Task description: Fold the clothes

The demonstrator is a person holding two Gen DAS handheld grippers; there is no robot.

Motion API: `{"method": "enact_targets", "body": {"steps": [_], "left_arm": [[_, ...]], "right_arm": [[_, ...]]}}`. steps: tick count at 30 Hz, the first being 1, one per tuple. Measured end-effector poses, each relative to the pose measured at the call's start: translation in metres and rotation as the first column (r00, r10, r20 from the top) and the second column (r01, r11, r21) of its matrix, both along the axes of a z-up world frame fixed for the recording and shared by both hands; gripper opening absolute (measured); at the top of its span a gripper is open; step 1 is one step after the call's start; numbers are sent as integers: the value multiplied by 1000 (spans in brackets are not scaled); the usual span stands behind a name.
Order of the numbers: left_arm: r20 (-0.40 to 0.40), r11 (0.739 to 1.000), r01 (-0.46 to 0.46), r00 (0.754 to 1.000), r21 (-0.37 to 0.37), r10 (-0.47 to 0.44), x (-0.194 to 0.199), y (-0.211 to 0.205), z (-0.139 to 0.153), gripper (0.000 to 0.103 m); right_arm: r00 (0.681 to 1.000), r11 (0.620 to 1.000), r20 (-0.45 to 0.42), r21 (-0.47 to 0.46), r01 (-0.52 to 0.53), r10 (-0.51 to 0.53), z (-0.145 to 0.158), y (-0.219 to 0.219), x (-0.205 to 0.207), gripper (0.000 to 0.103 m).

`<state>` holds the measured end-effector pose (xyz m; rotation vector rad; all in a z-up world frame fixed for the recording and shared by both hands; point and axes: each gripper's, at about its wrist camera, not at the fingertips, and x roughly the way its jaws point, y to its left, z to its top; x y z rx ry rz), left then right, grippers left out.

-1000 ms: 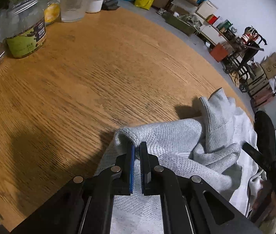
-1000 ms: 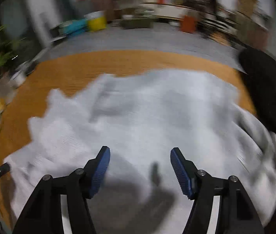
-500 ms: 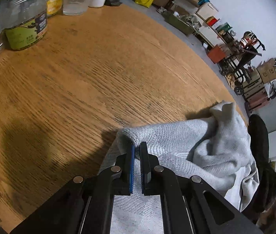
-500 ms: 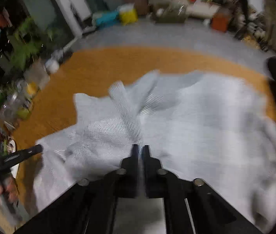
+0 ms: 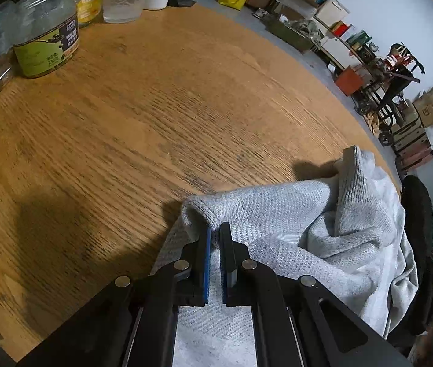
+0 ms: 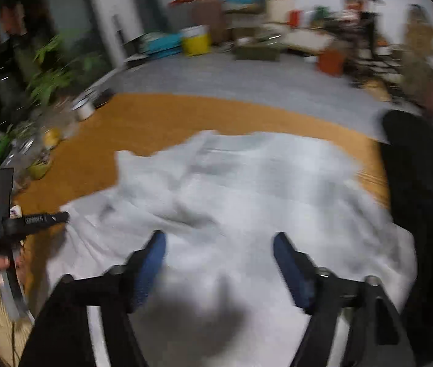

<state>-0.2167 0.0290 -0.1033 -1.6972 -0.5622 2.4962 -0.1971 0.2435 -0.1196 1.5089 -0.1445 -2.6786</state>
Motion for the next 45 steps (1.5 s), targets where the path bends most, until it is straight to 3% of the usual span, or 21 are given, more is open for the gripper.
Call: {"method": "enact_targets", "body": {"steps": [4,5,6,7,10,12,14,17,19,21,22,24,25,28,32,35,38,39,41,43,45], "left_arm": [[2,1000,9,1000,-11,-9,-8,10,-3,5],[1,1000,12,1000,-19,-12,-9,11,-4,5],[0,1000,12,1000,-21,-12,-10,12,-4,5],[-1,1000,10,1000,-18,-10,-10,12,-5,5],[-16,1000,7,1000,-8,-7,-9,12,-3,5],[-25,1000,9,1000,-4,-10,-8,12,-1,5],[-21,1000,10,1000,12,-10,-8,10,-3,5],[-10,999,7,1000,53,-7,-8,5,-5,5],[-10,997,9,1000,74,-8,-8,5,-5,5],[-17,997,6,1000,73,-5,-7,6,-3,5],[-12,997,4,1000,73,-3,-6,6,-5,5],[-3,997,1,1000,75,-1,-6,7,-7,5],[-2,997,1,1000,74,-1,-5,7,-7,5],[-2,998,9,1000,65,-9,-5,8,-6,5],[5,999,18,1000,43,-18,-5,10,-7,6],[3,1000,30,1000,10,-30,-5,10,-6,6],[-5,973,-59,998,-223,60,-6,-4,-3,6],[-1,976,-73,997,-203,74,-6,-11,-4,6],[14,995,-101,995,-27,101,-5,-36,-5,6],[-14,993,-114,993,20,114,-1,-45,3,6],[-31,988,-109,993,112,113,2,-51,8,6]], "right_arm": [[994,999,103,-3,-38,38,-46,-22,-66,78],[991,999,132,-44,-28,34,-55,-29,-73,57],[986,996,162,-85,-17,31,-63,-36,-80,15],[985,994,173,-105,-3,21,-67,-42,-80,9],[991,999,134,-41,-23,29,-52,-63,-53,8],[996,999,84,-49,-3,7,-26,-58,-26,7],[996,992,-9,-87,90,-91,18,-28,13,7],[942,952,-135,-29,306,-307,79,23,88,8],[895,893,-110,89,441,-431,98,48,137,15],[840,793,-89,288,536,-535,108,59,171,68],[806,712,-109,411,569,-582,113,61,182,76],[787,621,-169,525,582,-594,121,56,190,78],[810,645,-180,519,561,-558,123,50,185,78],[918,839,-76,382,388,-389,100,22,143,79],[985,971,105,213,110,-135,25,-29,55,78],[984,989,172,147,14,-40,-27,-53,5,69],[975,992,221,121,-18,-9,-69,-62,-43,69],[969,994,246,104,-16,-10,-78,-60,-51,73],[951,1000,310,27,0,-8,-93,-51,-59,73],[943,998,331,-58,33,-12,-97,-39,-55,71],[950,985,312,-166,38,16,-92,-32,-45,36]]}}
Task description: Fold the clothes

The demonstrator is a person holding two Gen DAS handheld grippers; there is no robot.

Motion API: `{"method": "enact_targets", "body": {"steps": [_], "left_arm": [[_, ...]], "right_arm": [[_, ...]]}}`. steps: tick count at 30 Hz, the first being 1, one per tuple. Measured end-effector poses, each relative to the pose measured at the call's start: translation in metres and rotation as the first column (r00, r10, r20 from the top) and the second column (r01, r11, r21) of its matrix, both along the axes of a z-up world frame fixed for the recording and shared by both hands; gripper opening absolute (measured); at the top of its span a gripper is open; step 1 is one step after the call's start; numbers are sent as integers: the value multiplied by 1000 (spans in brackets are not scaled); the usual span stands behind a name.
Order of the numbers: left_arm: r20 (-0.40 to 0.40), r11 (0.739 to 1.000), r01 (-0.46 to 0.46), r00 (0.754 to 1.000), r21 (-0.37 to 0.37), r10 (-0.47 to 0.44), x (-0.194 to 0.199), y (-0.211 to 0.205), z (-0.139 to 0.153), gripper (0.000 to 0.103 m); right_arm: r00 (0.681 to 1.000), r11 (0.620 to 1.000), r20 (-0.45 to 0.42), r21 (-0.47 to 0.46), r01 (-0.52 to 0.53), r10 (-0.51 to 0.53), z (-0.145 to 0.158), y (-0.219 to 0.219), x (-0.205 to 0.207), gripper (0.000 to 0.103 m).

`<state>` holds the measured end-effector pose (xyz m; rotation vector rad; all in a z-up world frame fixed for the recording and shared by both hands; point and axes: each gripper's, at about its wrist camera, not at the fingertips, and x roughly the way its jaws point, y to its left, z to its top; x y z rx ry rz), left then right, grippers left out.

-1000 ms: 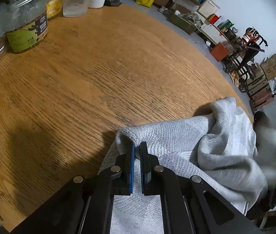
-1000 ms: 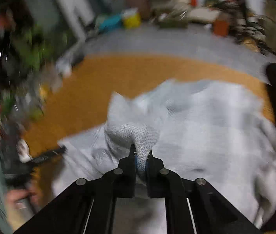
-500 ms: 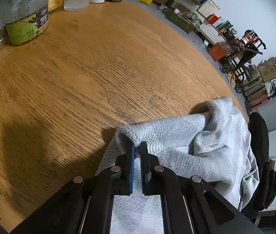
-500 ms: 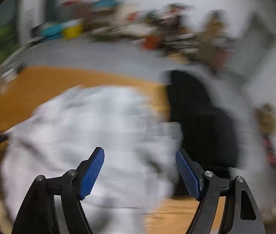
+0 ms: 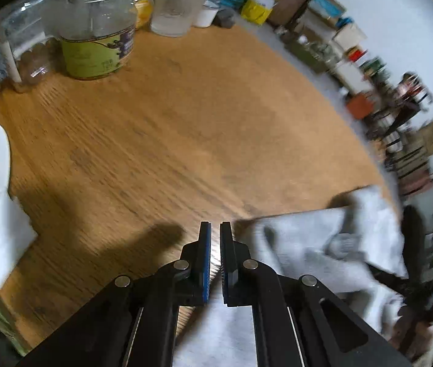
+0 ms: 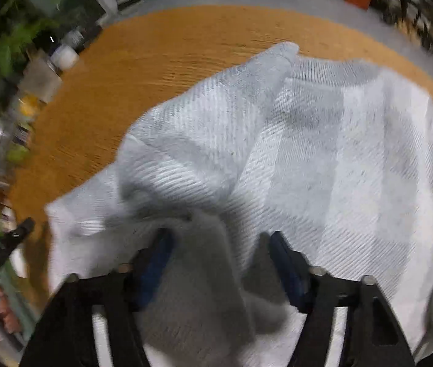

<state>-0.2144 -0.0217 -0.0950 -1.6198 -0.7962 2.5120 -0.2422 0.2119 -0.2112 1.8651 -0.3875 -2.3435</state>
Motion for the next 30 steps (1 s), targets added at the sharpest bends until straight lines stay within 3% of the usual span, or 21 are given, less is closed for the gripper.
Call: {"method": "enact_targets", "body": {"steps": [1,3,4,5,7,9,12,13,15,18,20,23,24,25,26,29,30], "left_arm": [[0,996,11,1000,87,-11,0,-2,-2,6],[45,957,34,998,289,-49,-4,2,-15,6],[64,921,42,995,387,-72,-6,3,-21,13],[81,878,46,992,476,-96,-8,5,-27,28],[110,855,41,987,518,-113,-10,13,-35,51],[115,845,31,987,534,-109,-11,18,-37,55],[137,806,6,985,592,-108,-4,22,-48,64],[152,811,6,981,585,-117,-5,25,-50,65],[199,831,-2,971,556,-131,-8,37,-58,65],[223,818,-35,968,574,-116,-11,45,-68,65],[190,788,-62,979,612,-71,-18,54,-69,65],[151,794,-61,988,604,-39,-34,66,-67,62],[136,776,-57,990,628,-37,-38,69,-70,57],[122,756,-54,992,652,-34,-42,73,-74,35],[110,718,-55,994,693,-29,-46,77,-80,16],[107,633,-86,994,770,5,-54,74,-91,9],[106,621,-106,994,777,36,-55,67,-92,9]], "right_arm": [[1000,999,-16,-53,-8,8,4,0,6,34],[998,998,-47,-54,-41,39,14,-7,18,9],[996,997,-66,-28,-68,66,21,-13,22,7],[993,996,-80,-12,-92,91,28,-19,26,6],[985,991,-115,-20,-131,128,44,-31,27,5],[968,984,-180,-3,-176,173,67,-41,23,5],[942,981,-275,65,-180,191,104,-41,15,4],[938,983,-294,81,-166,183,113,-38,14,4],[935,987,-321,94,-127,151,127,-30,12,4],[926,995,-369,90,-51,81,141,-9,6,4],[921,998,-388,55,-16,36,151,5,2,4],[920,998,-391,61,-9,32,154,9,-7,4],[922,998,-386,66,-13,37,151,7,-12,4],[923,998,-383,68,-16,41,148,7,-16,4],[923,998,-383,65,-16,40,147,7,-20,4],[922,998,-386,69,-2,28,145,8,-40,4],[920,997,-391,78,2,29,145,9,-47,4]]}}
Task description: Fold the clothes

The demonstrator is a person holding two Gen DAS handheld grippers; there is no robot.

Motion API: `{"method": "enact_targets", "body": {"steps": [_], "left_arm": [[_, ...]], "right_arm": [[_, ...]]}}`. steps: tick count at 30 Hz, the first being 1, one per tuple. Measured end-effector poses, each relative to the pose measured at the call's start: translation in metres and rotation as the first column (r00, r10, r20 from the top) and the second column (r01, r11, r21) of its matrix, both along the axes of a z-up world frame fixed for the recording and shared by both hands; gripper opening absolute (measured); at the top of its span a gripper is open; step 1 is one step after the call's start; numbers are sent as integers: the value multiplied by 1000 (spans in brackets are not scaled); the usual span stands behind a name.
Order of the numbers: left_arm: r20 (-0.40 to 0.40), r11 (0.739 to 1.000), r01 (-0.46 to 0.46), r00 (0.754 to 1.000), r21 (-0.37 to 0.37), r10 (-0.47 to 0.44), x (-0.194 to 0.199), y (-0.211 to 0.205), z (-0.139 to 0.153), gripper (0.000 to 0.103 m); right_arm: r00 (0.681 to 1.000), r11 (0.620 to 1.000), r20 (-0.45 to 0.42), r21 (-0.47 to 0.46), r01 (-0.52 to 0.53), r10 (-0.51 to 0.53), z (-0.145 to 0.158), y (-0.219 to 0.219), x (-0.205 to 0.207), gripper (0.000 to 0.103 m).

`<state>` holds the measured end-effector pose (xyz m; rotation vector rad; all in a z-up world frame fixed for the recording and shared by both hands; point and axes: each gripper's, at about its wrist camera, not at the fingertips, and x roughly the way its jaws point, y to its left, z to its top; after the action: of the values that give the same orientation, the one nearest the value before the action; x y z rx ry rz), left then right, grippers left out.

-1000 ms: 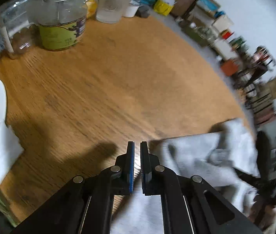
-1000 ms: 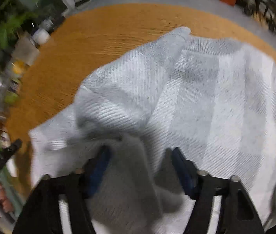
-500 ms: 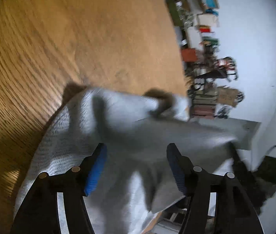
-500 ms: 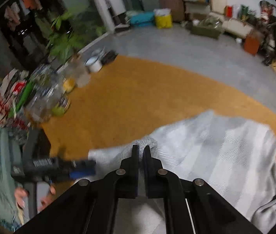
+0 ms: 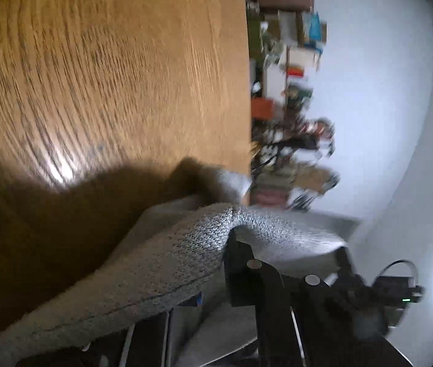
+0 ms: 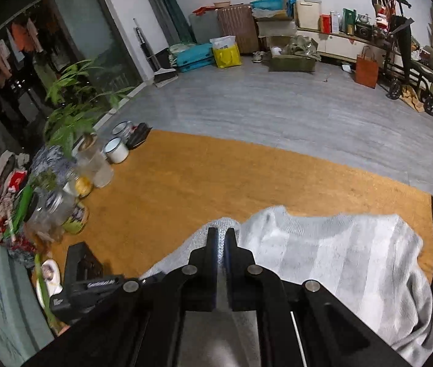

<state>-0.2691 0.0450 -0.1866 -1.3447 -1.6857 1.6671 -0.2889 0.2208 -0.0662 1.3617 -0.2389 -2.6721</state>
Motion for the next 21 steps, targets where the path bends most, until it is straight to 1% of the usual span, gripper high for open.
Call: {"method": "enact_targets", "body": {"steps": [3,4,6,8,10,11,13,14,15,16,19,20,21], "left_arm": [[-1,995,-97,995,33,98,-3,-22,-1,9],[1,991,-133,991,24,133,-2,-30,-2,9],[20,983,-181,983,-22,181,1,-43,-4,9],[37,972,-222,974,-77,225,6,-54,-7,9],[65,966,-235,968,-106,243,7,-61,-13,9],[74,962,-237,966,-138,249,8,-65,-14,9],[74,951,-240,963,-195,258,10,-64,-13,9],[74,950,-233,965,-210,252,10,-64,-11,9],[74,948,-224,967,-225,246,10,-63,-9,9],[80,948,-205,970,-243,230,8,-62,-6,9],[95,939,-145,979,-313,183,2,-69,6,12],[93,932,-130,981,-339,171,4,-68,11,17],[87,920,-112,984,-376,155,5,-68,18,20]], "right_arm": [[999,999,-31,-29,-17,16,-1,-6,-33,4],[999,998,-40,-40,-38,37,-4,-14,-44,4],[994,996,-65,-27,-84,82,-13,-39,-68,4],[985,991,-105,1,-136,136,-20,-67,-82,4],[972,981,-134,11,-193,192,-30,-100,-94,5],[971,980,-134,28,-196,198,-36,-112,-99,7],[981,985,-115,87,-147,156,-46,-120,-108,37],[988,988,-101,116,-106,118,-52,-118,-111,56],[995,988,-82,146,-48,60,-57,-109,-112,65],[998,987,-62,161,5,5,-61,-97,-112,67],[995,990,19,104,97,-100,-73,-43,-93,69],[991,989,57,86,118,-123,-78,-26,-84,71],[985,989,106,72,132,-139,-85,-11,-71,72]]}}
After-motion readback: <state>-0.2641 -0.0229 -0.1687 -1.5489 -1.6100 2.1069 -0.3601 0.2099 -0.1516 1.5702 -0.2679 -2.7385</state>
